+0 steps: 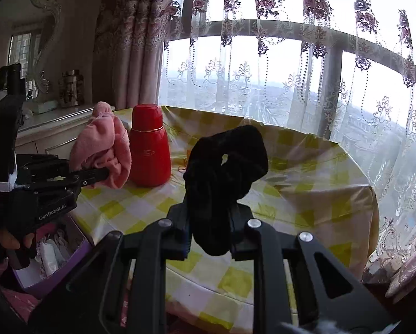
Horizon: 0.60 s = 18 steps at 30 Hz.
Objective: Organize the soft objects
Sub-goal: 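Carry the pink hat and black scrunchie toward the box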
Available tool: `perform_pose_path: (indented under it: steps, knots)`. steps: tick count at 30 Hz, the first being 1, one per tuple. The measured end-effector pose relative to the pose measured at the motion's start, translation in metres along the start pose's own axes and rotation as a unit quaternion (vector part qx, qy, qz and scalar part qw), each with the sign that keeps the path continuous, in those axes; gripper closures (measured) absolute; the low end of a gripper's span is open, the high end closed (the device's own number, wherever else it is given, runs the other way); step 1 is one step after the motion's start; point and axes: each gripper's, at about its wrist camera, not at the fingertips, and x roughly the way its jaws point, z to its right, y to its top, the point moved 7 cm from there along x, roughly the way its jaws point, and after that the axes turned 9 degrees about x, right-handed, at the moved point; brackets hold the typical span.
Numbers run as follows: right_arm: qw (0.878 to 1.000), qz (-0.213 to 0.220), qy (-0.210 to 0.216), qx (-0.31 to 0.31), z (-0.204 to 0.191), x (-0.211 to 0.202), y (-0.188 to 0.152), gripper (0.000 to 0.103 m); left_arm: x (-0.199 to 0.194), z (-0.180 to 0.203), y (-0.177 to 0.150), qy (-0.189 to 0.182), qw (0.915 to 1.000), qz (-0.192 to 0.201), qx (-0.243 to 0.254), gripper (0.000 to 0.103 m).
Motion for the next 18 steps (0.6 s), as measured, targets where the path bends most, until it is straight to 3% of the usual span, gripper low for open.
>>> perform_pose_path:
  steps: [10,18]
  knots:
    - [0.994,-0.023,0.08,-0.067,-0.079,0.017,-0.005,0.079,-0.037,-0.058,-0.046,0.048,0.9971,-0.014,-0.057,0.09]
    - [0.979,-0.053,0.145,-0.135,-0.15,0.03,-0.02,0.079,-0.057,-0.106,-0.103,0.092,0.9862,-0.044,-0.13,0.09]
